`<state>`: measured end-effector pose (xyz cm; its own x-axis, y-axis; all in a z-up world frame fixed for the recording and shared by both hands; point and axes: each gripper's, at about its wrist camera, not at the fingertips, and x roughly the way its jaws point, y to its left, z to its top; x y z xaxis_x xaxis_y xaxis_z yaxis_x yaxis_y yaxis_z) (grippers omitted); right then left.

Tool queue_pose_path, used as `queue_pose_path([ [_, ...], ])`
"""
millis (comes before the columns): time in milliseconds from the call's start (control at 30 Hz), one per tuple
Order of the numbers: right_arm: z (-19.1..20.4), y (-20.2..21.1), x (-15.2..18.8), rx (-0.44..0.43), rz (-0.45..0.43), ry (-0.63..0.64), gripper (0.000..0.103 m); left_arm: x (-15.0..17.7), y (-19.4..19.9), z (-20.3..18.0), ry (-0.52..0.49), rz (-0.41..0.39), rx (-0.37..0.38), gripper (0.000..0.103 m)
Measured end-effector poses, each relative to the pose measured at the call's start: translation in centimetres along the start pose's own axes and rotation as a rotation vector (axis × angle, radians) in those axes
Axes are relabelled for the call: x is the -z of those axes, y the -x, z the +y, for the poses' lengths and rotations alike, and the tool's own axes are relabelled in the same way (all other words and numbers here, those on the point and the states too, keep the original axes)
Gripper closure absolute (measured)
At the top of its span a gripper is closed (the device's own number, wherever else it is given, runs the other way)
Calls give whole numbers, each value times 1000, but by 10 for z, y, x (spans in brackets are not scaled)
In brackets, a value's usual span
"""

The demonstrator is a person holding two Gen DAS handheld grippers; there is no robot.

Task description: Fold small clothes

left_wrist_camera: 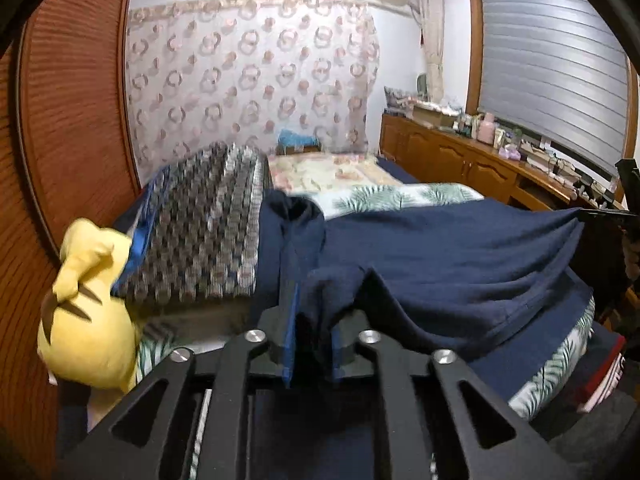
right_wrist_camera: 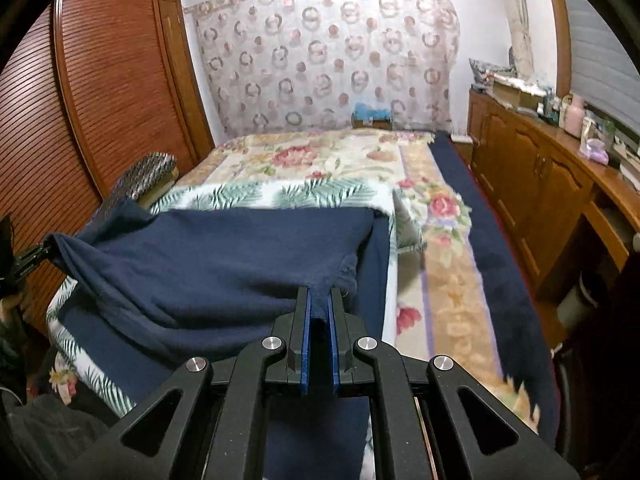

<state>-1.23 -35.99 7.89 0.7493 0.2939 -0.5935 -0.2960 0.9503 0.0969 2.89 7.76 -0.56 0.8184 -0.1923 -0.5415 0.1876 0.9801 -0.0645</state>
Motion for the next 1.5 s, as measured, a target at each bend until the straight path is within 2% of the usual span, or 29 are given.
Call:
queue_pose_path([
  [67, 6, 3, 4, 15, 20, 16, 96, 8, 4, 3, 13, 7, 0, 71],
  [133, 12, 2, 5, 35, 40, 27, 91, 14, 9, 8, 25, 11, 4, 64],
  [233, 18, -1, -3, 71, 35, 39, 85, 22, 16, 15, 54, 13, 6, 63],
  [300, 19, -5, -10, 79, 30, 29, 67, 26, 19, 20, 63, 19, 14, 61],
  [333, 21, -6, -11, 89, 28, 26, 61, 27, 20, 21, 61, 21, 12, 59],
  [367, 24, -6, -12, 94, 26, 28, 53, 27, 20, 21, 58, 22, 8, 50],
  [400, 26, -8, -13, 93, 23, 31, 52, 27, 20, 21, 55, 21, 5, 37],
  [467, 32, -13, -9, 85, 20, 38, 52, 25, 19, 20, 58, 16, 9, 31],
  [600, 41, -37, -4, 62, 38, 55, 52, 20, 14, 16, 48, 3, -29, 31],
  [767, 54, -63, 3, 28, 92, 76, 52, 18, 6, 14, 48, 18, -36, 31],
  [933, 59, -52, 12, 6, 99, 78, 52, 29, -2, 3, 47, 59, -23, 31],
  [1167, 69, -38, 29, -66, 121, 65, 52, 45, -5, -25, 57, 85, 48, 31],
  [1433, 80, -59, 34, -148, 174, 92, 52, 50, -10, -71, -3, 108, 149, 32],
  [1500, 81, -65, 32, -137, 180, 106, 52, 51, -13, -81, -16, 125, 188, 48],
])
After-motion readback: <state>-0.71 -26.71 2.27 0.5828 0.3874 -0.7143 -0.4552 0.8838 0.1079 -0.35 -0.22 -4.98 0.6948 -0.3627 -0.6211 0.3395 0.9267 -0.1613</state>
